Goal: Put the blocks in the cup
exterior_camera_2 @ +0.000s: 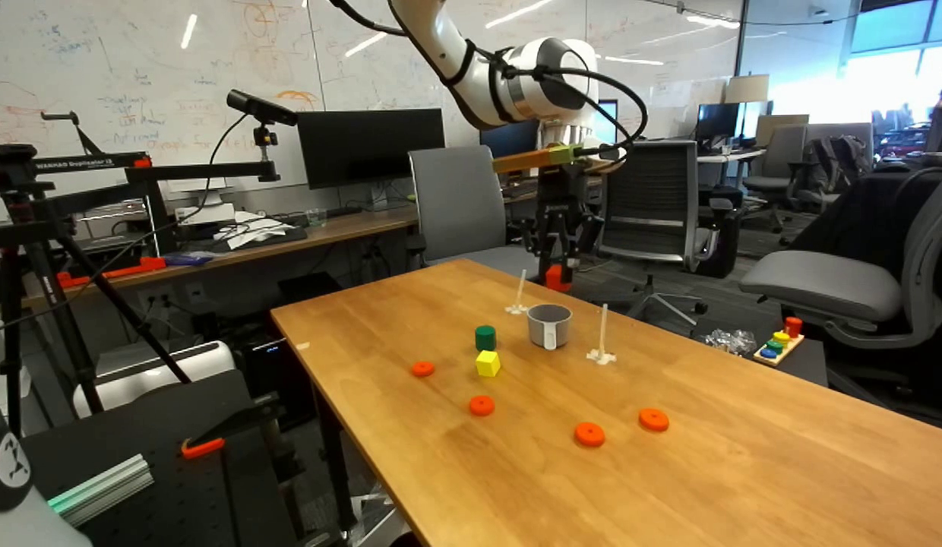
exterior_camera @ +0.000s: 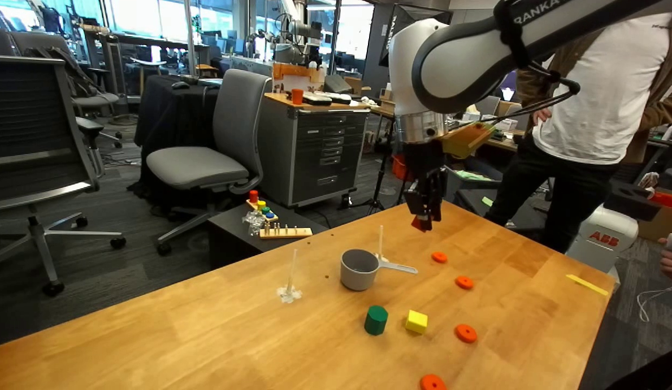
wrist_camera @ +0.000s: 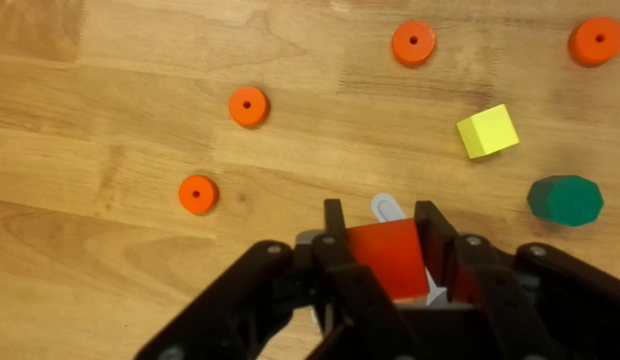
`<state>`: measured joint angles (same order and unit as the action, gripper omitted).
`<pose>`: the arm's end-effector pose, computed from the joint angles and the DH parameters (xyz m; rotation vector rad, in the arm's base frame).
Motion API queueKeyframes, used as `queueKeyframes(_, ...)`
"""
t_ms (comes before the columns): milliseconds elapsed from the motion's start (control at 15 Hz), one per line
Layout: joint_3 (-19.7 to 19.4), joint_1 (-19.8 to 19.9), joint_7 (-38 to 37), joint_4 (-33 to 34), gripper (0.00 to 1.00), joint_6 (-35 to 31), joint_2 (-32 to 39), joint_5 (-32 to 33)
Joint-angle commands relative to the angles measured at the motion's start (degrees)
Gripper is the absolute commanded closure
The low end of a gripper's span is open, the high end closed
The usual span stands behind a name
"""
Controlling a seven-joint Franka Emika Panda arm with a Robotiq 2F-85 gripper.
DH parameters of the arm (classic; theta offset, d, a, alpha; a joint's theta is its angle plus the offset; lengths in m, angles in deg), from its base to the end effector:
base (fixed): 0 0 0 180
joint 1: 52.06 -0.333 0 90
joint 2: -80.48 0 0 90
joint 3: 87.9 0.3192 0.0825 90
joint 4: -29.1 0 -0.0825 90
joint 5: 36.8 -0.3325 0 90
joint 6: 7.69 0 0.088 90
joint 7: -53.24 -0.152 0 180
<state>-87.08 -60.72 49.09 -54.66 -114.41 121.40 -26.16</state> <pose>0.6250 0.0806 0.2286 2.9059 0.2515 -0.4292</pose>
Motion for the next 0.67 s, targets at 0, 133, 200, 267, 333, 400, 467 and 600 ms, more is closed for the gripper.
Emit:
queueKeyframes(0, 1.1, -0.74, -1.1, 0.16, 0.85, -0.87, -0.58, -1.13)
queueKeyframes(133, 1.46, -1.5, -1.41, 2.94, 0.85, -0.12, 0.84, -1.08)
queueKeyframes(200, 1.56, -1.97, -1.54, 4.82, 0.85, 0.53, 1.7, -0.98)
queueKeyframes(267, 1.54, -2.42, -1.8, 6.51, 0.85, 0.85, 2.53, -0.88)
queueKeyframes(333, 1.51, -2.84, -1.91, 8.27, 0.85, 1.22, 3.38, -0.77)
queueKeyframes(400, 1.44, -3.19, -2.01, 10.18, 0.85, 1.64, 4.33, -0.76)
queueKeyframes(467, 1.33, -3.47, -2.27, 11.83, 0.85, 1.8, 5.17, -0.81)
queueKeyframes(600, 1.06, -3.92, -2.58, 15.28, 0.85, 2.52, 7.07, -0.72)
